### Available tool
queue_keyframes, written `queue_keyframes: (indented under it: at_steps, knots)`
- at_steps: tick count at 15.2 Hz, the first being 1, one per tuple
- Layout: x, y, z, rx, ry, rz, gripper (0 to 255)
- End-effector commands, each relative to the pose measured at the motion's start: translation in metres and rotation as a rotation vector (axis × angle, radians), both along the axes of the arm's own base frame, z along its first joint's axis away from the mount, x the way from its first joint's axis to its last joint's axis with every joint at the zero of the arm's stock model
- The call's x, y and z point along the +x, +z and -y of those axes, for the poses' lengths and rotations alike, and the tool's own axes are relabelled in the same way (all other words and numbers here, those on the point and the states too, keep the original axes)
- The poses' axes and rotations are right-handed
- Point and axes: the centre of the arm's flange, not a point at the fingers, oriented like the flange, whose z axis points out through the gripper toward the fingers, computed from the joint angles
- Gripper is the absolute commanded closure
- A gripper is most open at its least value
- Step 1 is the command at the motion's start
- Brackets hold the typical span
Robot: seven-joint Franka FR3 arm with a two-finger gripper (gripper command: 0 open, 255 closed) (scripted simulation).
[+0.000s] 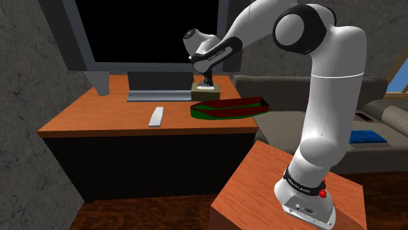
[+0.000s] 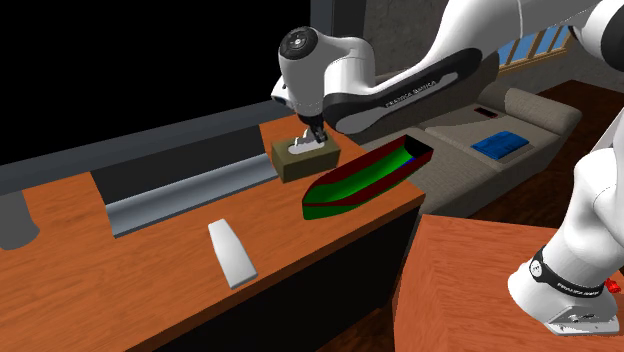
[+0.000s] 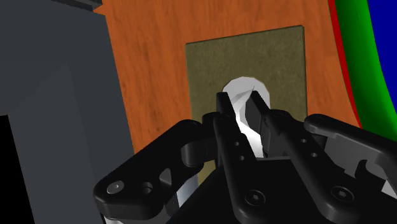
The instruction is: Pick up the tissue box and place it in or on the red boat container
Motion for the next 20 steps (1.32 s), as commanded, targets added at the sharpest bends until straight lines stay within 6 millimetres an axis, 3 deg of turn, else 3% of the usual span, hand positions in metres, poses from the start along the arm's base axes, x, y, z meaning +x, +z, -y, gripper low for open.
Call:
queue_keyframes:
  at_steps: [1, 20]
  knots:
    - [0.000, 0.010, 0.001, 0.000, 0.000, 0.000, 255]
    - [0.000, 0.110, 0.001, 0.000, 0.000, 0.000, 255]
